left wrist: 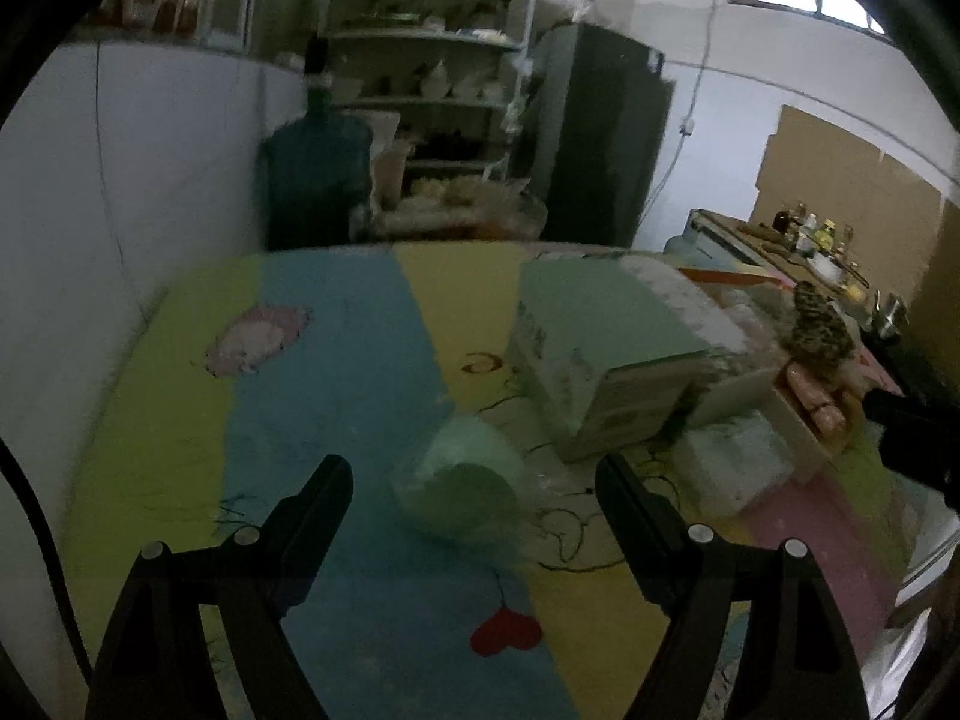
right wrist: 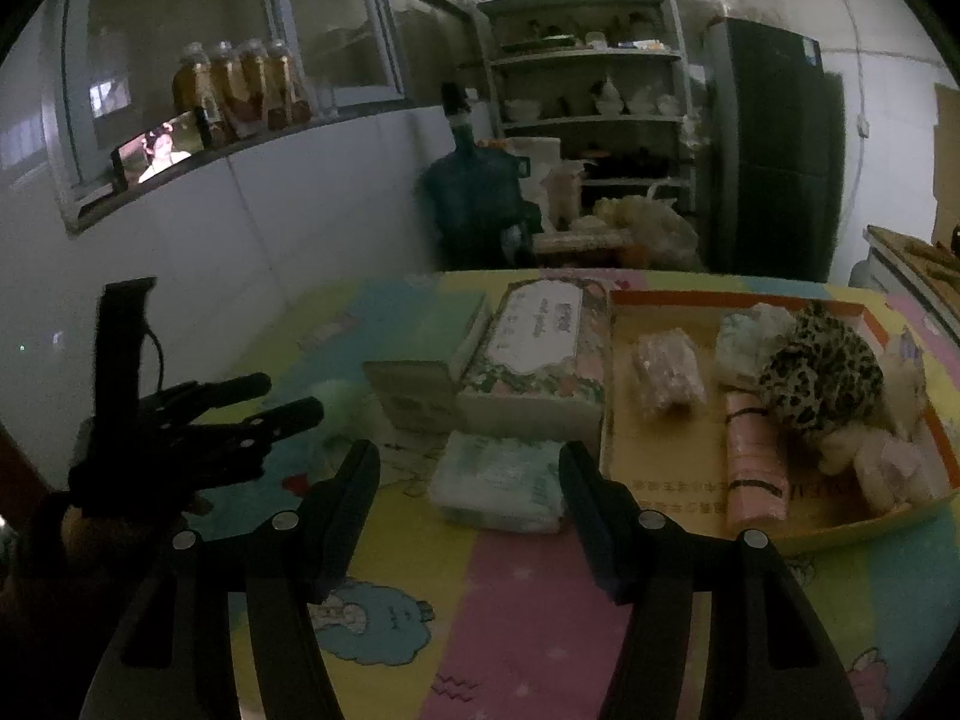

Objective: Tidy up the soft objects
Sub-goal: 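Move the left gripper to the green plastic bag while the right approaches the white tissue pack, then grasp the green plastic bag with the left gripper while the right grasps the white tissue pack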

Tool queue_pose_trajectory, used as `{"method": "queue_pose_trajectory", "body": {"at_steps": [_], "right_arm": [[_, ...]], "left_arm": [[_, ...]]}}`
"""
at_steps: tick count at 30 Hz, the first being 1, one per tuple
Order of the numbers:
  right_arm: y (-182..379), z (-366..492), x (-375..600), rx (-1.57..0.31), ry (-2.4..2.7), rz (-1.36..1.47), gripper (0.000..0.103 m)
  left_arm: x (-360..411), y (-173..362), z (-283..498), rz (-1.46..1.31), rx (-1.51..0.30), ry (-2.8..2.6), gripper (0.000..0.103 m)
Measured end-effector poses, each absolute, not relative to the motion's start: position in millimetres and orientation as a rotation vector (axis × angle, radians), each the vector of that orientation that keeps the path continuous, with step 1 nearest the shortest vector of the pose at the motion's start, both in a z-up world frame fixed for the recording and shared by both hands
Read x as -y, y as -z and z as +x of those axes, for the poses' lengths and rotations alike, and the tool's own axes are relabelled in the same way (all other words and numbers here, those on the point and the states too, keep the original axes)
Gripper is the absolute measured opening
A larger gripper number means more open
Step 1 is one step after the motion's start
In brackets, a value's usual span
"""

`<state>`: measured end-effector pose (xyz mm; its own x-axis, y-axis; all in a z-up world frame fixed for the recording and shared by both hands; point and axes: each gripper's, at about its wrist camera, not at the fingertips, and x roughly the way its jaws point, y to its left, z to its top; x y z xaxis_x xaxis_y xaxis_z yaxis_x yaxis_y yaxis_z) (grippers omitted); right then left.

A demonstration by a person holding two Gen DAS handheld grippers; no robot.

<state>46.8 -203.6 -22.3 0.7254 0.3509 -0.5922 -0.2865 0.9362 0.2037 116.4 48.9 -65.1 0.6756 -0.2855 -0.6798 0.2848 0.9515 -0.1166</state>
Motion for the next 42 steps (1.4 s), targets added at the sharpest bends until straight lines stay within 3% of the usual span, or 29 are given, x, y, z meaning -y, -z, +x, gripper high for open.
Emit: {"method": "queue_pose_trajectory", "body": {"at_steps": [7,12,25,34,42], "right_arm": [[38.7,60.7,201.6,-0.719,-0.371,0.113,0.064],[48.4,71.5,200.8,-0.748,-0.375,0.123,0.064],[70.8,90.3,191.4,-0.829,-0.378,0.106,0.064],[77.1,55.5,160.5,-0.950,-0.595,0.177,0.069],[54.6,63.2,184.3,-0.824,-0.465,0.123,0.069]], "left_arm": [[-45.4,77.5,131.3,-0.014,-0.829,0.313,0.079],[-43.3,84.9,134.2,-0.026,-0.847,0.323,0.047],[-57.7,63.0,102.9,-0.123,-0.711,0.315,0.046],[-74.4,53.1,87.1,-0.190,-0.666,0.307,0.046],[-76.4,53.0,75.2,-0.198,-0.666,0.315,0.046]]}}
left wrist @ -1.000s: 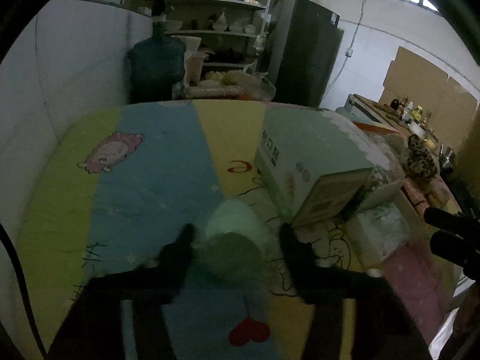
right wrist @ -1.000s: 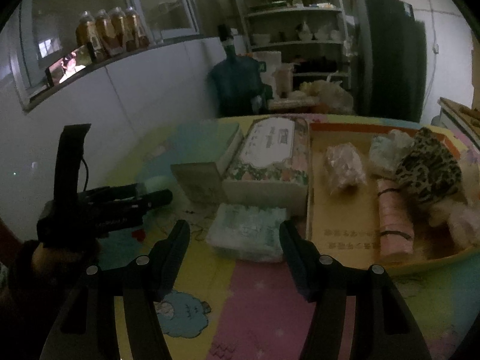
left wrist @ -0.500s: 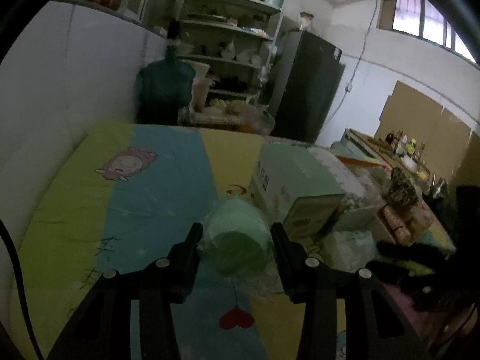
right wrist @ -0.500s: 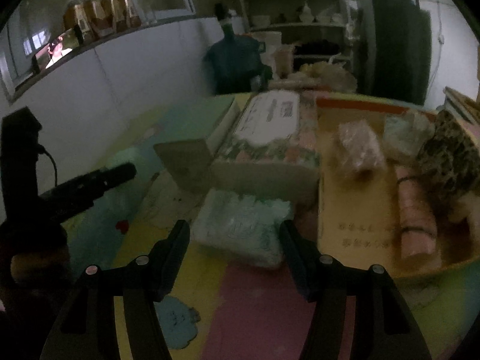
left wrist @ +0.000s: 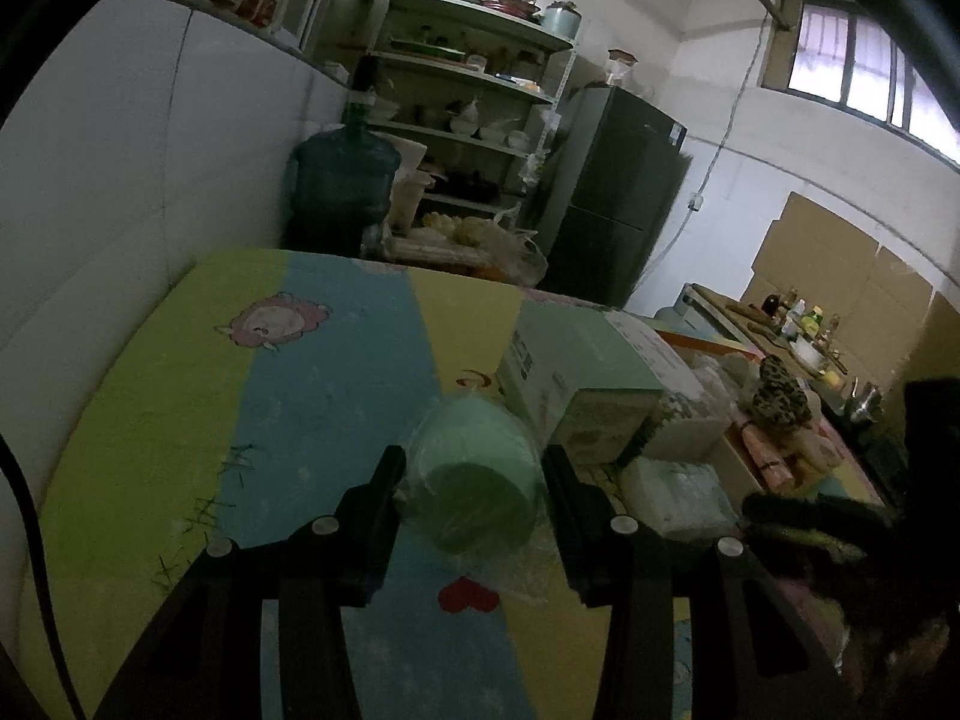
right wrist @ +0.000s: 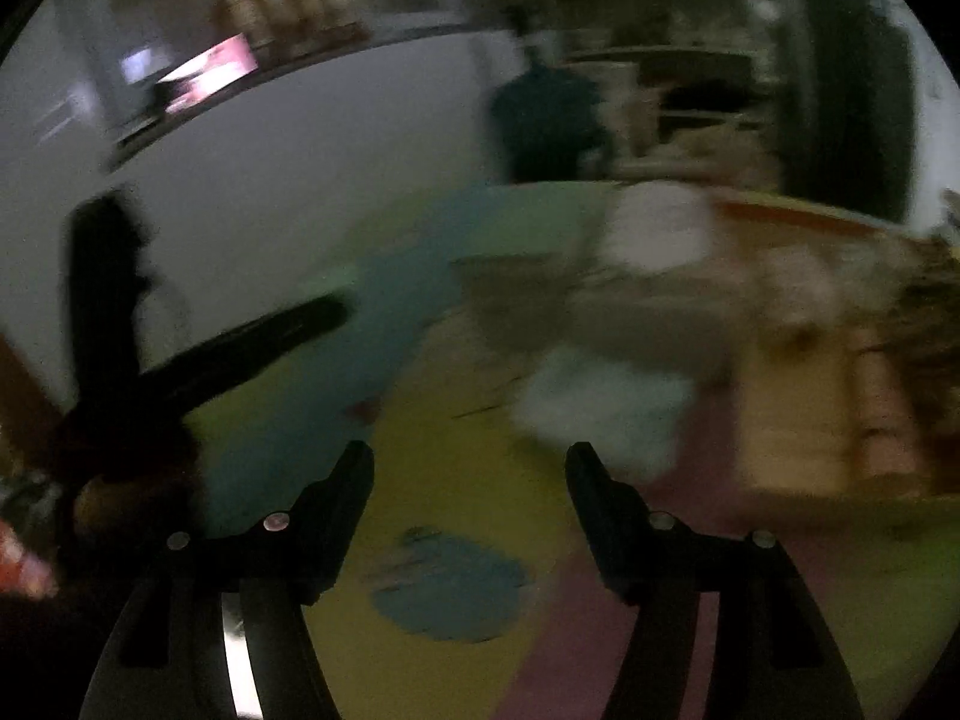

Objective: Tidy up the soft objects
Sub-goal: 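Grasp the green plastic bag with the left gripper while the right grasps the white tissue pack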

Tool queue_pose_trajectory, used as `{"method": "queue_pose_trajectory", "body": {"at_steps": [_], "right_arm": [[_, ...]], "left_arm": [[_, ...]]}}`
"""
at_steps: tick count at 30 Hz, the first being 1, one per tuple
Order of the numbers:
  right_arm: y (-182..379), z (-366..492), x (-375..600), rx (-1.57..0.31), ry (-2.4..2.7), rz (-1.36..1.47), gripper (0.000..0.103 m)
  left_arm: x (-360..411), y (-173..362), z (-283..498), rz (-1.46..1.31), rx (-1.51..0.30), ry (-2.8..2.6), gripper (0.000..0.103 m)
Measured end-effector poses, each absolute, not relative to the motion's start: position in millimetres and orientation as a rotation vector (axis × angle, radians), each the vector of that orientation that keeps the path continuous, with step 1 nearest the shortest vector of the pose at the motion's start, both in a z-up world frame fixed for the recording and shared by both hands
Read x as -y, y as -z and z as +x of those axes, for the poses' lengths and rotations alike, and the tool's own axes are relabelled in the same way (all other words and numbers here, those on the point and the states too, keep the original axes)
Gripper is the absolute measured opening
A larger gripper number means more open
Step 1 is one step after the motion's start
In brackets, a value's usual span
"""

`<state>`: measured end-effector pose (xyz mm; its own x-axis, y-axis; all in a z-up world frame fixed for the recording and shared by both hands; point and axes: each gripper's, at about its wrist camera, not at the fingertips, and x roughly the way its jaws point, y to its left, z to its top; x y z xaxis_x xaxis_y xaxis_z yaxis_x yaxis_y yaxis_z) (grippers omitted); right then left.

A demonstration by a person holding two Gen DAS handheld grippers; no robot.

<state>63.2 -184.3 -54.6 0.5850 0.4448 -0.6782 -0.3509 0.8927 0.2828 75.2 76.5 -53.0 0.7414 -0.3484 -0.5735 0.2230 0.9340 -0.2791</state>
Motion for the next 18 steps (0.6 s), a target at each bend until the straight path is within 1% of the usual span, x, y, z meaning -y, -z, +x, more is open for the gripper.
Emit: {"method": "queue_pose_trajectory", "body": {"at_steps": [3,11,18], "right_arm": [[59.1,75.4,192.3,-0.838,-0.382,0.100,0.069],[65.2,70.3,181.0,-0.832,-0.301,0.007,0.068],[83.0,80.1,168.0,-0.910,-0.265,0.036,0.069]], "left_arm": [[-76.2,53.7,73.0,-0.204,-0.666,0.323,0.046],[-74.9,52.0,69.4,-0.214,-0.657,0.347,0.046],[-77.8,51.5,66.9,-0.217,-0.649,0.356,0.046]]}}
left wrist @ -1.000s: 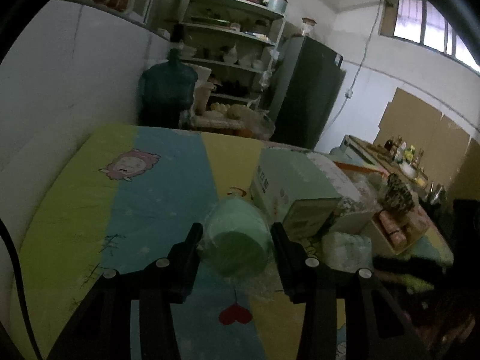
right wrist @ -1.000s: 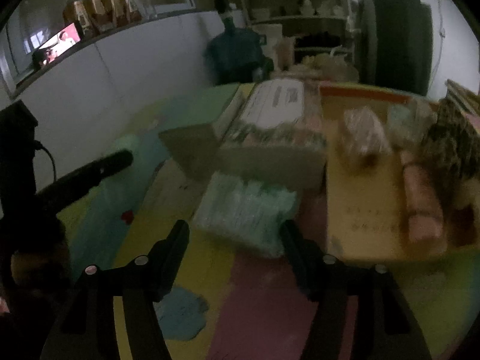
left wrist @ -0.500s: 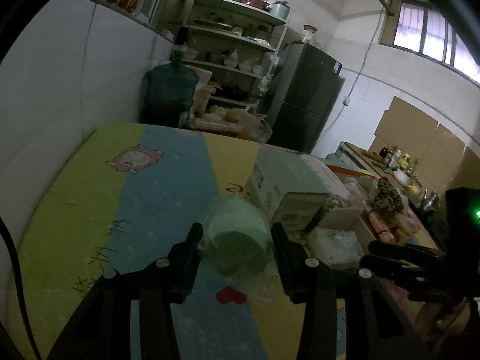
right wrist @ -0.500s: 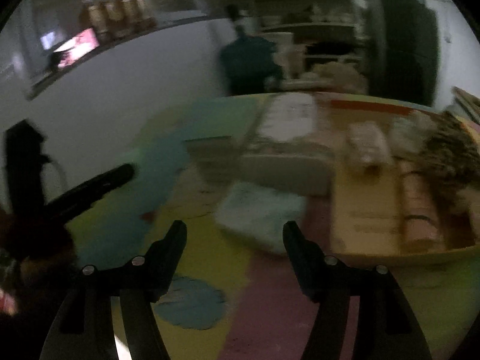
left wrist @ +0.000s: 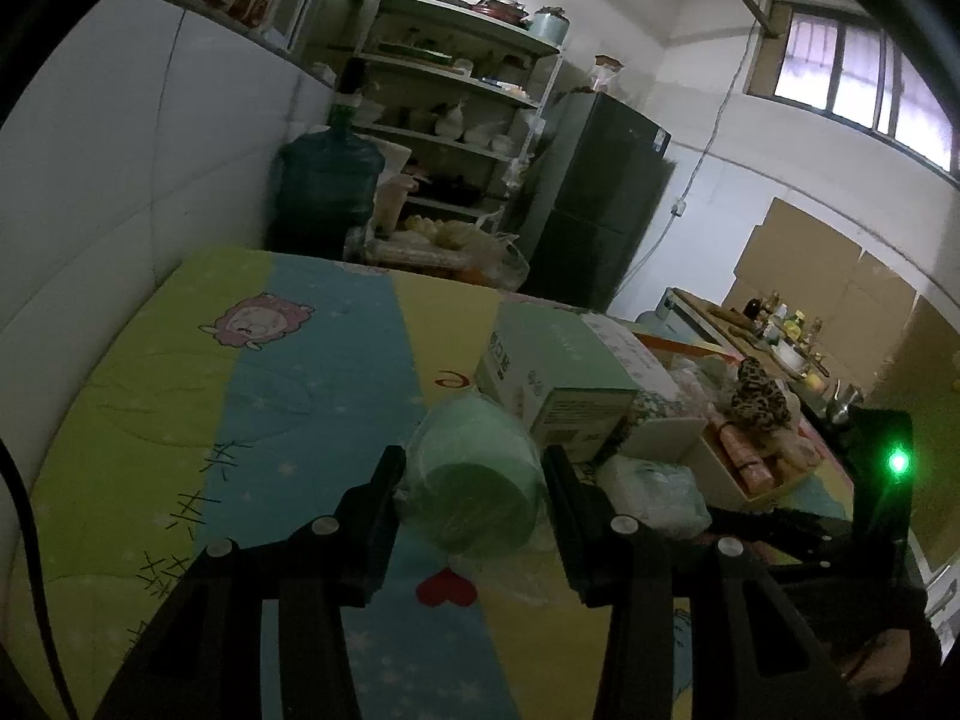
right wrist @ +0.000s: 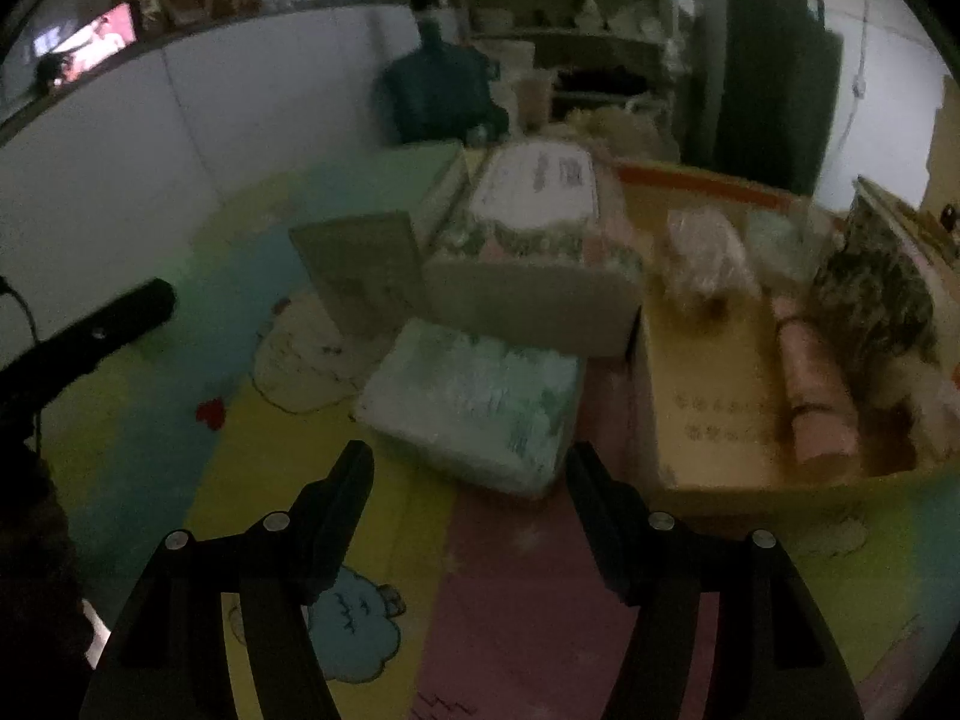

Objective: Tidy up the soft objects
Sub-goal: 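Grasp the green plastic bag with the left gripper while the right grasps the white tissue pack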

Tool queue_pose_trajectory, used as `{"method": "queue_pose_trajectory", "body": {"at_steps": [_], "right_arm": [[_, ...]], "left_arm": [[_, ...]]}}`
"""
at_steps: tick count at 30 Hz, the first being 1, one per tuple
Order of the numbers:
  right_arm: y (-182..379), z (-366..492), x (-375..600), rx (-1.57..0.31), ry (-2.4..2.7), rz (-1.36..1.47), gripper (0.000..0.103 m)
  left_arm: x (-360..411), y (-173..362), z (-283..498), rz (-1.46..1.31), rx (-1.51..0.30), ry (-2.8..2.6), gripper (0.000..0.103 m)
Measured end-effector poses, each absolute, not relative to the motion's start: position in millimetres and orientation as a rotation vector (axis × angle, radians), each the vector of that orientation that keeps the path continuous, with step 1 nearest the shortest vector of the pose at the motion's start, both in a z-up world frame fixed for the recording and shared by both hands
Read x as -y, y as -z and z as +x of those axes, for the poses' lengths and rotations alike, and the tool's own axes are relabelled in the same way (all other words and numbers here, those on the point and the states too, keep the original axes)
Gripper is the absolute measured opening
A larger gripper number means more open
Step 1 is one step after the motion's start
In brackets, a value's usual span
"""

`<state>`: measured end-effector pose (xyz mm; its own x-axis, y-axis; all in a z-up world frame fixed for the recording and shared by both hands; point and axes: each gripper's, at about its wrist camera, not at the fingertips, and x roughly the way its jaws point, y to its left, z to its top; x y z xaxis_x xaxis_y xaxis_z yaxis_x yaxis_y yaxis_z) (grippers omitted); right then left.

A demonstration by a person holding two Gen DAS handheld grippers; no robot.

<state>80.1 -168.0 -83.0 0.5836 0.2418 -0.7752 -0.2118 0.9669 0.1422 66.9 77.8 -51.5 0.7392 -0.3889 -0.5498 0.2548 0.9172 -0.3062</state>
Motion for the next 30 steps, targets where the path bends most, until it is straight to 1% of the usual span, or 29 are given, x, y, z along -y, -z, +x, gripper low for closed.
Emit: {"method": "queue_pose_trajectory", "body": {"at_steps": [5,10,16,22,29,30], "right_arm": [[75.0,66.5,154.2,-0.891,-0.380,0.051,0.069],[63.8,44.4,127.3,-0.876,-0.548,-0.006,0.068],[51.2,49.0,136.3,-0.803,-0.459,-0.035,0.068],[71.7,87.7,136.9,-0.841,-0.384,-0.143,0.069],[88.4,98.7,134.0,-0.867,-0.419,-0.191,0.068],[88.6,98.9,134.9,-0.865,-0.423,-0.187,0.065]], "left_arm": [[-81.1,52.4,66.9,-0.223,-0.648,0.350,0.046],[-84.5,53.4,67.7,-0.231,-0.647,0.349,0.046],[-86.8,53.9,68.3,-0.229,-0.651,0.345,0.046],[-82.8,54.6,68.9,-0.213,-0.660,0.345,0.046],[-78.4,55.3,70.9,-0.196,-0.671,0.328,0.046],[-77.6,55.1,71.1,-0.195,-0.672,0.326,0.046]]}}
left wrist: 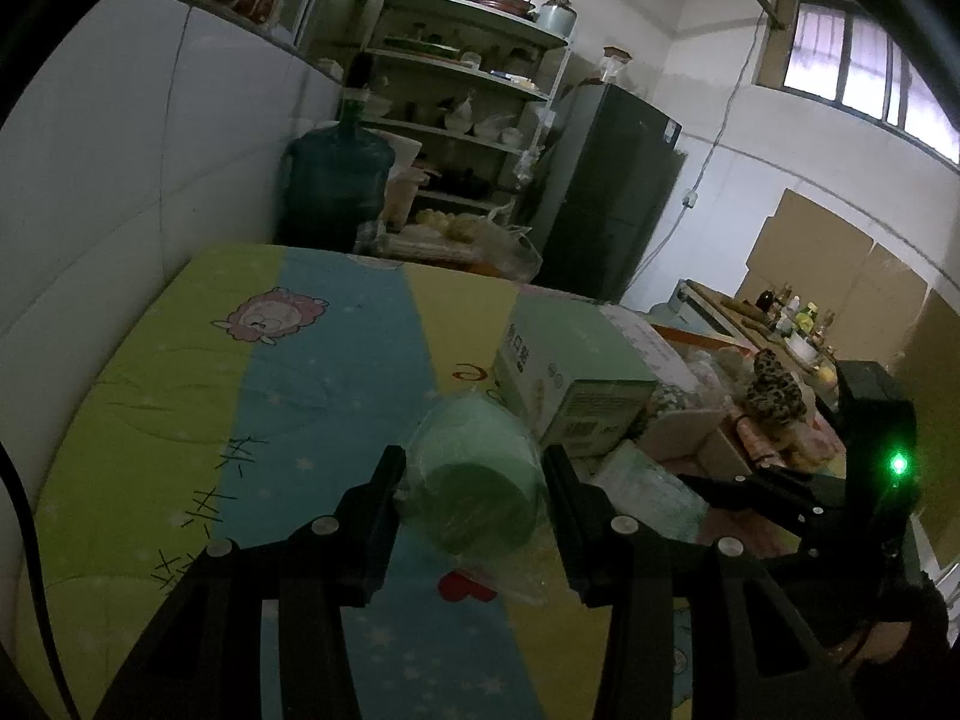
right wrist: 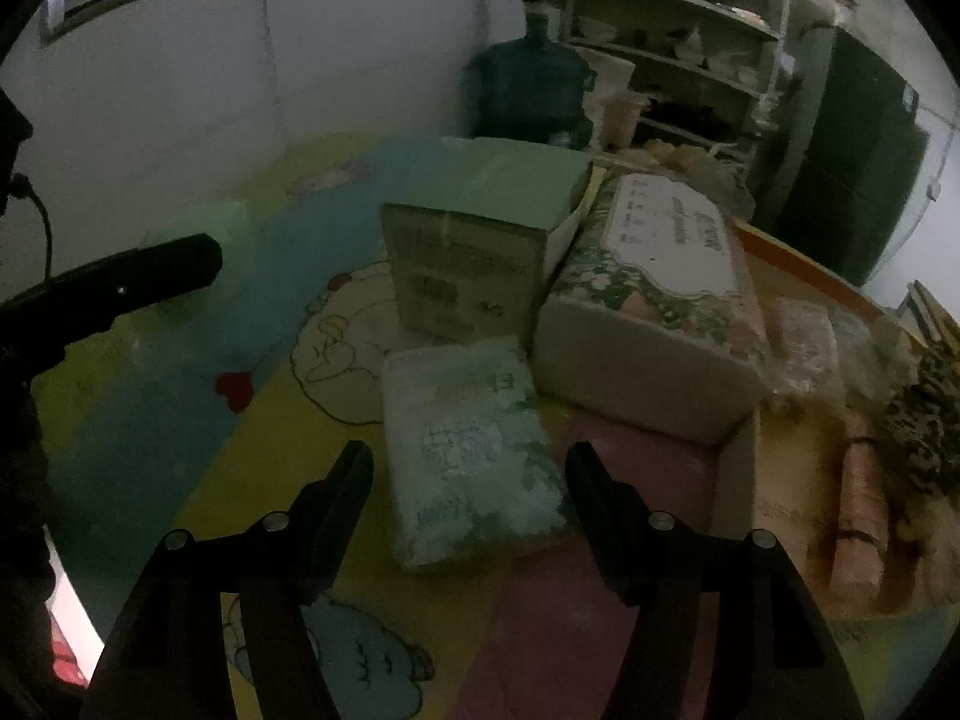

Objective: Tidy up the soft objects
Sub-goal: 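Grasp the green plastic bag with the left gripper while the right grasps the white tissue pack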

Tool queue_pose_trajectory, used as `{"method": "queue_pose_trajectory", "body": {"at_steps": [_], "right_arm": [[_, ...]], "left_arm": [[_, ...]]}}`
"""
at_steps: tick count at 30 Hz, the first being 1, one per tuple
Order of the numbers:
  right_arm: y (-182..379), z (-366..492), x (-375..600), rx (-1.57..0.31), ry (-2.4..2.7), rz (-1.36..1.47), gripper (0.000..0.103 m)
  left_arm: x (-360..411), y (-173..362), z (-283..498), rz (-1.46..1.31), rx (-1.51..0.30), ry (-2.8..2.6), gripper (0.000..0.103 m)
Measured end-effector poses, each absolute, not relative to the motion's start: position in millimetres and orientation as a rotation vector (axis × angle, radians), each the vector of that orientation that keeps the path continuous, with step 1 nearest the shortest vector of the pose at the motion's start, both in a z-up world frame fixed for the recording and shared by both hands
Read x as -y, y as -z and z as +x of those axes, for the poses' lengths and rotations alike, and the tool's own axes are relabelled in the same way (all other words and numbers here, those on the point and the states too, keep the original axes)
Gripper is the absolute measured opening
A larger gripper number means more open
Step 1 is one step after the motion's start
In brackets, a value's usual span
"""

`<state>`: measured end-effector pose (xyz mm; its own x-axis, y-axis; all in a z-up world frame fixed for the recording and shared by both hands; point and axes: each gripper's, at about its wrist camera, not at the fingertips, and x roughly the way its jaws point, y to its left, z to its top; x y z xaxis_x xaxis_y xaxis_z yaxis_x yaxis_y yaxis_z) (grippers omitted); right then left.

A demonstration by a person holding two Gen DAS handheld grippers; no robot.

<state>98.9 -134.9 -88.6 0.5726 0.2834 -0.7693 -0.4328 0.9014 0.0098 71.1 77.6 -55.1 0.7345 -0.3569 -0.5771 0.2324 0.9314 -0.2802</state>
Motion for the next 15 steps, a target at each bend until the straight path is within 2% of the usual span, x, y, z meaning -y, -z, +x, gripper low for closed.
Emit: {"method": "queue_pose_trajectory", "body": {"at_steps": [1,15], "right_arm": [[88.2,98.7,136.0,-0.862,-0.424,-0.186,0.054],[68.7,75.6,153.3,-0.794,-0.442,-0.129,0.050]], "left_arm": [[-76.5,55.1,71.1,-0.194,-0.673,0.325,0.046],[-55.8,42.9,58.3,-0.156,-0.647,0.327,0.046]]}}
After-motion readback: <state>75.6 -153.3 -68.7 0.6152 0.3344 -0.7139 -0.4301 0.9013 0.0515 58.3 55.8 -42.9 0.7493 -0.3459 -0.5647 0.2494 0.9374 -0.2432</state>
